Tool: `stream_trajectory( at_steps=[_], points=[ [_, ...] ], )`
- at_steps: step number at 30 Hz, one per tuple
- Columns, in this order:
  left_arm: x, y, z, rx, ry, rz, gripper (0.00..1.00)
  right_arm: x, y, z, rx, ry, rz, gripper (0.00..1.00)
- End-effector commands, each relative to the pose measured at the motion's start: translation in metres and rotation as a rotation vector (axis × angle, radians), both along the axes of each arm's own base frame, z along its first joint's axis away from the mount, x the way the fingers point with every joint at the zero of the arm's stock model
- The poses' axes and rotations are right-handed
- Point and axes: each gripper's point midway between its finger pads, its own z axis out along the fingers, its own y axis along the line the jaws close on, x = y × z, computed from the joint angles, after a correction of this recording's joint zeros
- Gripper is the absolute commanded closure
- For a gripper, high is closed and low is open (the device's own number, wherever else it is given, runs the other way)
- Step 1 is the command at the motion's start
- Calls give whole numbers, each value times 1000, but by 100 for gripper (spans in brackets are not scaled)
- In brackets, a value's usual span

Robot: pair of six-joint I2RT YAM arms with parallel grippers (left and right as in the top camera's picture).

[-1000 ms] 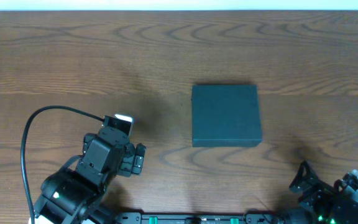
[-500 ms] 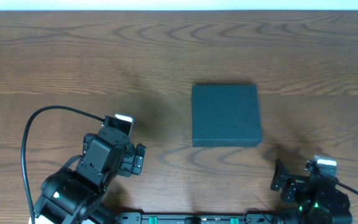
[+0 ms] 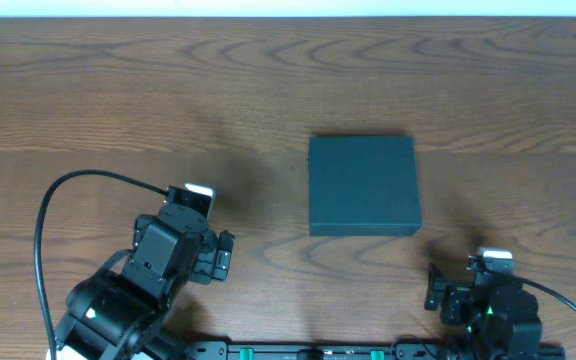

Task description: Pack container

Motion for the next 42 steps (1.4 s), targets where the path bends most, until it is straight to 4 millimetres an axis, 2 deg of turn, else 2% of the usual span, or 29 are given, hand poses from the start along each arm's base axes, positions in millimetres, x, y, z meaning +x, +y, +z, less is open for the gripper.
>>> stream_trajectory(
  at_steps=[1,17,20,25,33,38,42],
  points=[
    [2,4,0,8,-4,27,4,-1,0,-4,-7,9,11,1],
    [1,7,-1,33,-9,20,5,-1,0,-4,-7,9,11,1],
    [-6,21,-17,50,29,66,5,-1,0,-4,-7,9,11,1],
    [-1,29,-48,-119,0,172,5,-1,0,-4,-7,9,11,1],
    [-31,60,-76,-167,-65,314,5,-1,0,-4,-7,9,11,1],
    [-38,70,-97,-177,-113,359,5,-1,0,-4,-7,9,11,1],
    [-43,72,-103,-183,-131,366,5,-1,0,-4,-7,9,11,1]
  ],
)
